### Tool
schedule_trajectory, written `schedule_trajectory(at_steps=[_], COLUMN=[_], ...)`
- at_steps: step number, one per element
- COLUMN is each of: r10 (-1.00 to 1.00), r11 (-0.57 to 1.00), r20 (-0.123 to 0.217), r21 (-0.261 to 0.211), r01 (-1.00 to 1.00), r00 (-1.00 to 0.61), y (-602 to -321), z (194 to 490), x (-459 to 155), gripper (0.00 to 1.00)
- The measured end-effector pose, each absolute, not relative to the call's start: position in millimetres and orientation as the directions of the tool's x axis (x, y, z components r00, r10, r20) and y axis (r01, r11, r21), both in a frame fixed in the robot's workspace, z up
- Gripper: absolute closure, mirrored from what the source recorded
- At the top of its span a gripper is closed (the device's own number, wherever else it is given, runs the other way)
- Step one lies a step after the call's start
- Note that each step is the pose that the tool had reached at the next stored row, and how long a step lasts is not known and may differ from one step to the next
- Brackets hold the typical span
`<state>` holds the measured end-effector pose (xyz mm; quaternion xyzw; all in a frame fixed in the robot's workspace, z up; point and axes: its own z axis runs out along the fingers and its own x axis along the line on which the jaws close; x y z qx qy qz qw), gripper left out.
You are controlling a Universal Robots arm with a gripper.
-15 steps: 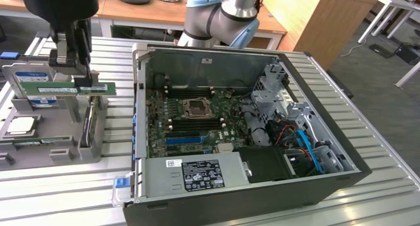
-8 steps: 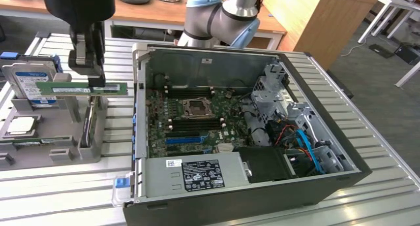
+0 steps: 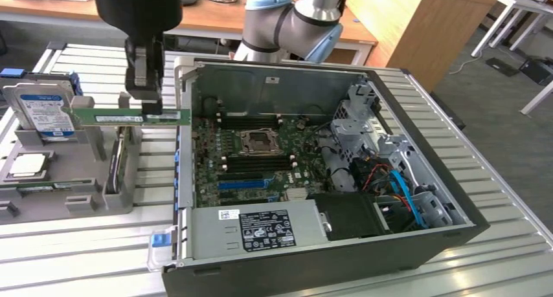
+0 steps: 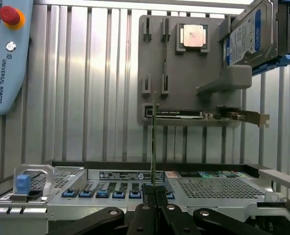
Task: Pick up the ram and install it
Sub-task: 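Pick up the ram and move it above insertion slot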
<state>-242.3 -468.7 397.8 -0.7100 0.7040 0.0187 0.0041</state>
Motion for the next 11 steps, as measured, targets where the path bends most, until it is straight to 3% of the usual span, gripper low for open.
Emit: schedule_trajectory(at_steps=[11], r10=[-0.999], r11=[-0.009], r20=[-0.032], r21=[0.021], r01=[-1.000], r00=[0.008], y=[-468.8], z=[397.7], x=[-210.9], gripper=[0.88])
